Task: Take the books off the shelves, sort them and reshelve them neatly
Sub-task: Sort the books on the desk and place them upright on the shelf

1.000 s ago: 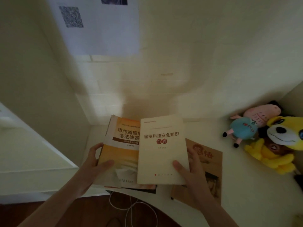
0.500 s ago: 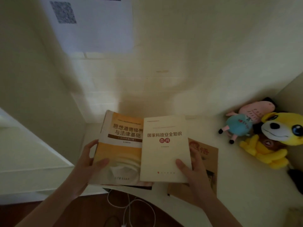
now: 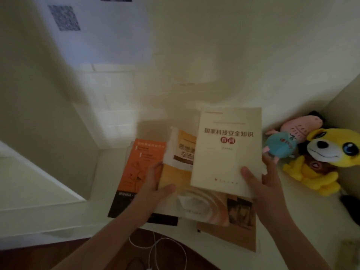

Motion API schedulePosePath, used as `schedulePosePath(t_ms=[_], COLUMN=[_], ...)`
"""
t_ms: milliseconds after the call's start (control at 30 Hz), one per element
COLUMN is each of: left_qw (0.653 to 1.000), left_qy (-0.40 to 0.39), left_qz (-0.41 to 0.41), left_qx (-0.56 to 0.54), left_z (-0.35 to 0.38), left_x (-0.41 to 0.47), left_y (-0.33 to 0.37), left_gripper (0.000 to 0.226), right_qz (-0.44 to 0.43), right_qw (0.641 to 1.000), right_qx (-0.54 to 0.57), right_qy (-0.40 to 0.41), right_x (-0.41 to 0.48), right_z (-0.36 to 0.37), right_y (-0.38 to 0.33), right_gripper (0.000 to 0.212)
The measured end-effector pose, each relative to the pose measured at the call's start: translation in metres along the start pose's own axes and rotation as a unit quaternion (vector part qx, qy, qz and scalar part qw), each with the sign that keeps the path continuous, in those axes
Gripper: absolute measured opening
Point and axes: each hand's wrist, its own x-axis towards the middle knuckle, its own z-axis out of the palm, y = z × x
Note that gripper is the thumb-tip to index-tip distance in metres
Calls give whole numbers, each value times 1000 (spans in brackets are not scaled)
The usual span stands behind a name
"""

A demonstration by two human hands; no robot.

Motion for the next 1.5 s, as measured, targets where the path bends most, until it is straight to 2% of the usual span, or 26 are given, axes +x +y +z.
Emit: schedulePosePath(t_ms=[100,267,400,500,567,667,733,800,833,867,900,967,1000,1033,1100,1167,1267,1500], left_qw=[996,987,980,963,951,955,942,885,854,839,840,859,863,866,870,868,883,941], left_qy=[-38,-63,-70,-98,-117,-75,-17,92,138,166,179,183,181,174,151,151,177,199], left_qz=[-20,-73,-107,-148,-141,-22,64,121,119,88,34,-84,-119,-139,-134,-118,-110,-45], left_qx=[76,129,150,203,249,287,328,440,487,510,511,470,456,447,450,459,421,271], left_z=[50,115,124,119,115,98,69,26,-1,-29,-54,-86,-93,-97,-101,-103,-107,-113], left_x=[16,31,38,38,33,24,14,13,15,17,17,13,8,3,-4,-7,-11,-28], left_y=[-20,-65,-76,-72,-57,-20,6,14,11,6,1,-7,-8,-9,-11,-7,-1,36], left_gripper=[64,71,77,83,72,41,37,43,49,59,72,97,98,89,55,37,32,28], right_qz=[-19,0,29,45,51,58,57,60,59,59,55,51,54,54,41,51,73,78], right_qw=[999,999,997,997,997,997,997,997,997,997,998,998,998,998,998,998,996,995], right_qx=[32,40,42,49,52,51,50,50,49,42,34,26,28,25,8,4,12,16], right_qy=[18,37,50,47,39,30,21,15,13,13,7,-5,-11,-24,-43,-43,-47,-66], right_x=[7,5,-1,-2,-2,-1,-1,-2,-3,-4,-5,-7,-8,-10,-14,-15,-17,-23], right_z=[-9,-23,-33,-38,-37,-33,-28,-21,-16,-12,-7,0,3,7,15,21,29,39], right_y=[-12,-1,11,15,15,18,21,25,26,29,30,35,36,35,32,34,41,42], right_gripper=[42,47,41,41,42,43,46,54,63,72,73,54,45,40,38,41,49,43])
